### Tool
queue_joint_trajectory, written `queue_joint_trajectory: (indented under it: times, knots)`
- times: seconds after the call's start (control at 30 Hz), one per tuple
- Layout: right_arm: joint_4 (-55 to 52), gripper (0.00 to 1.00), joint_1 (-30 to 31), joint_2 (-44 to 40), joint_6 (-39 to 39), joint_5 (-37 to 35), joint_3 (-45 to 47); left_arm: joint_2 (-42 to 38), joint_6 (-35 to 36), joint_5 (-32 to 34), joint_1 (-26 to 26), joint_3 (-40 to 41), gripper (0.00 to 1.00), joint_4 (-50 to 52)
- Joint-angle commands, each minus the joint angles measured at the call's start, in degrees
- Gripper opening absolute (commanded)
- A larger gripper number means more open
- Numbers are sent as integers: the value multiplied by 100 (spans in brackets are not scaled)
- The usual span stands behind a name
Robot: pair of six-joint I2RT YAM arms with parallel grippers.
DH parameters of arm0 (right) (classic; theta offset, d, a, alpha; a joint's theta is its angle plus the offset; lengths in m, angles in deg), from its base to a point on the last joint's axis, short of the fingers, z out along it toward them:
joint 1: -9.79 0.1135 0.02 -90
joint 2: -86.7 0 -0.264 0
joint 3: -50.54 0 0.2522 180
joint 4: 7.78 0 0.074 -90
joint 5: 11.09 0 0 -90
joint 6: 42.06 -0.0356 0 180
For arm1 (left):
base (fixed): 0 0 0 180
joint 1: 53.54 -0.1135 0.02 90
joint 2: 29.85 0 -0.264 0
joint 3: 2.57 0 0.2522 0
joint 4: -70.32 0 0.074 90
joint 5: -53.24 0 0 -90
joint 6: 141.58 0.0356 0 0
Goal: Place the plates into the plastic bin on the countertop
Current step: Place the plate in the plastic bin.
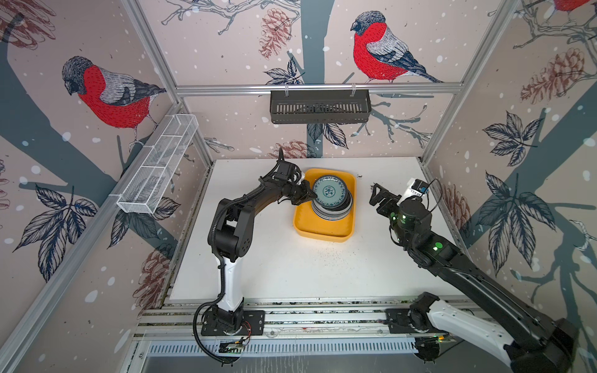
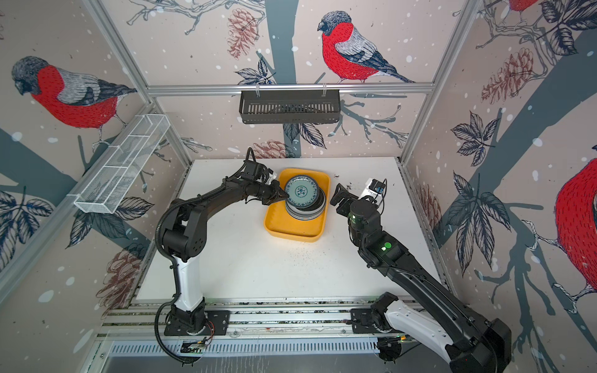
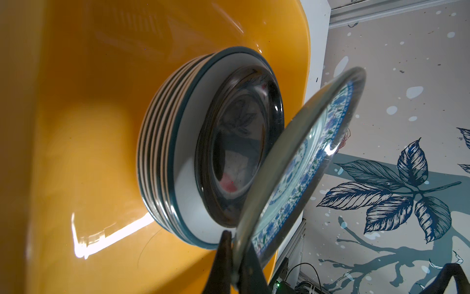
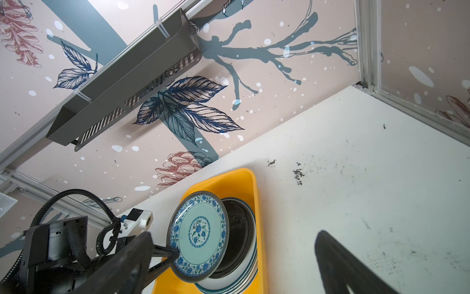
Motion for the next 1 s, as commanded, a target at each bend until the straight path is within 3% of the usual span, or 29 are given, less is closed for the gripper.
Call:
queue_joint_trajectory:
  times: [0.0, 0.6, 0.97]
  knots:
    - [29, 100, -28, -83, -115, -126, 62, 125, -149, -124, 52, -96, 0, 4]
    - [51, 100, -158, -266, -264, -253, 259, 395, -265, -106, 118, -330, 0, 134]
    - [64, 100, -189, -284, -286, -271, 284, 500, -291, -144, 170, -325, 6, 170]
